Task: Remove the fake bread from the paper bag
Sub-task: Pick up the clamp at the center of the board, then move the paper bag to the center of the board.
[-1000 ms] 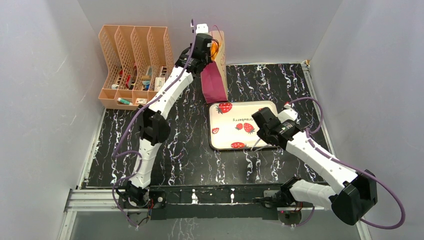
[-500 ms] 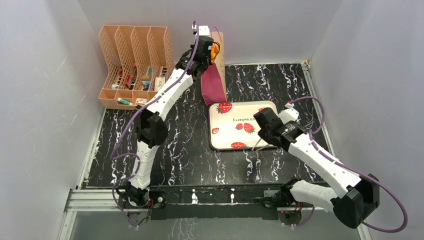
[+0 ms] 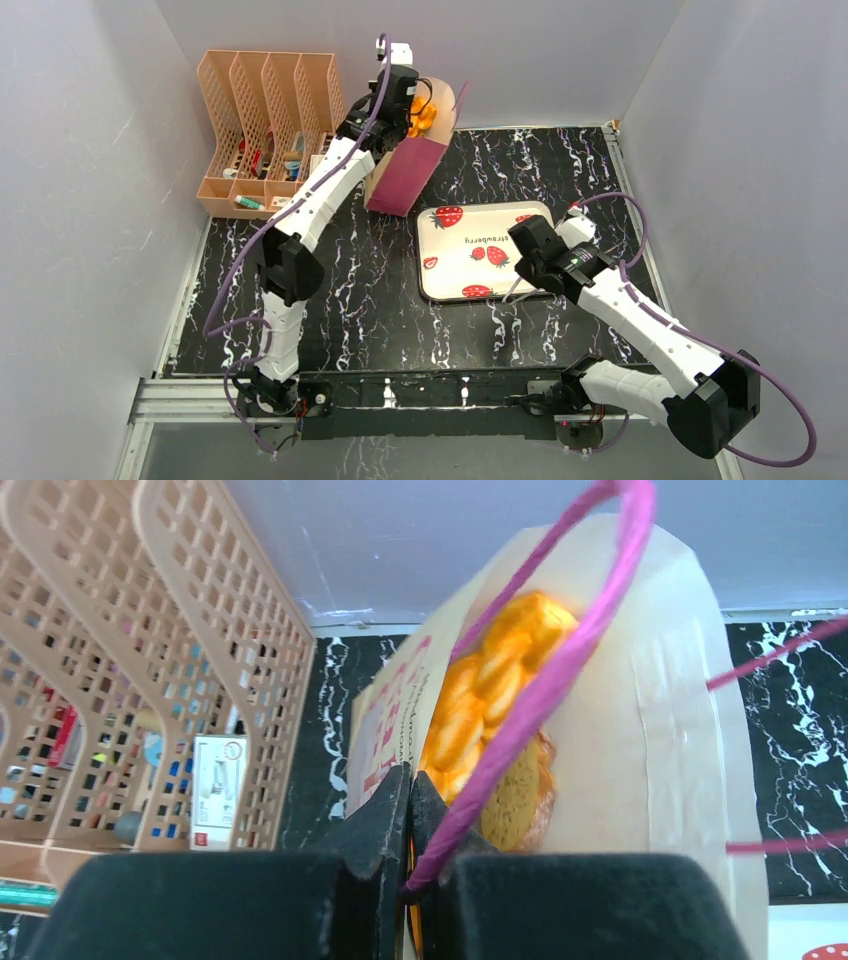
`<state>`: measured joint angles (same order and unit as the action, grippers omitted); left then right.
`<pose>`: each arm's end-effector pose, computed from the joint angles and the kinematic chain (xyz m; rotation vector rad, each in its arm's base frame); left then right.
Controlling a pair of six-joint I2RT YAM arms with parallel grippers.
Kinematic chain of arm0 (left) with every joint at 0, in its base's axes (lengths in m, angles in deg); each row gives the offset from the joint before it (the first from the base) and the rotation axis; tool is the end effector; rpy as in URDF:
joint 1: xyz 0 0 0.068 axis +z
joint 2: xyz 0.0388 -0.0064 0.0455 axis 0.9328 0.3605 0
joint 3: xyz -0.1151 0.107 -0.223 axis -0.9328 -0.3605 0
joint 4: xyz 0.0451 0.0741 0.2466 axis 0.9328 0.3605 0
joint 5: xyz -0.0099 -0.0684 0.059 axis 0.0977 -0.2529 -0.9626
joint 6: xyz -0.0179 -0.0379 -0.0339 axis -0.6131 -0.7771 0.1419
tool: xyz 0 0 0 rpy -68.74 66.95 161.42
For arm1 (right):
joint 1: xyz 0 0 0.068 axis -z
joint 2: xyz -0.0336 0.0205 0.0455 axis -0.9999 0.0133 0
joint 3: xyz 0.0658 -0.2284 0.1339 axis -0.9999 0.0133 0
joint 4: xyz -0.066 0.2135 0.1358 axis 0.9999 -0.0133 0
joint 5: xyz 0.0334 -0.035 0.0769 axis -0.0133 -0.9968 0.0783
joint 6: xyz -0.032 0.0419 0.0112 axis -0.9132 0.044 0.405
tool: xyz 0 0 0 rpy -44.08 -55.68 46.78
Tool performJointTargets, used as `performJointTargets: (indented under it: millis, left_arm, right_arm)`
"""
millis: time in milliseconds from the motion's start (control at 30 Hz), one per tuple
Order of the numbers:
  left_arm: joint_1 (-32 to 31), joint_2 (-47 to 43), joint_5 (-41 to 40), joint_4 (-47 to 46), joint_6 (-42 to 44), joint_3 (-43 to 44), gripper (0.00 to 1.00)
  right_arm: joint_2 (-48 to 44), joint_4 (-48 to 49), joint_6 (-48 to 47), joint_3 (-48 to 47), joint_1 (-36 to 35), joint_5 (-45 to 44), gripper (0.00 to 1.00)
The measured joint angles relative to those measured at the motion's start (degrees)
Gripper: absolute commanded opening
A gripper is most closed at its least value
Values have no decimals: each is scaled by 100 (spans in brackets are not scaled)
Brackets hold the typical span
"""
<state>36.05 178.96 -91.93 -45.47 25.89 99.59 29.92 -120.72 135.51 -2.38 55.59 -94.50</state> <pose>0.4210 -0.2482 0.4041 -0.0160 1.8340 0.0375 0.1668 0.0907 0.2715 0.8319 2.3242 0.0531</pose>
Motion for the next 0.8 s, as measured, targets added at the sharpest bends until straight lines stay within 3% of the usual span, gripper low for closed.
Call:
performJointTargets:
  millis: [133,367,800]
  left_arm:
    - [9,-295,-114,-9,103,-219,0]
    - [4,-1209,-173,22,131,-1362,0]
    - [-162,-3176,-334,269,28,-3163,0]
  right_arm:
    - [0,17,-22,0,0,44,0]
    - [9,76,-232,0,0,87,0]
    - [306,573,-1453,-188,0,256,0]
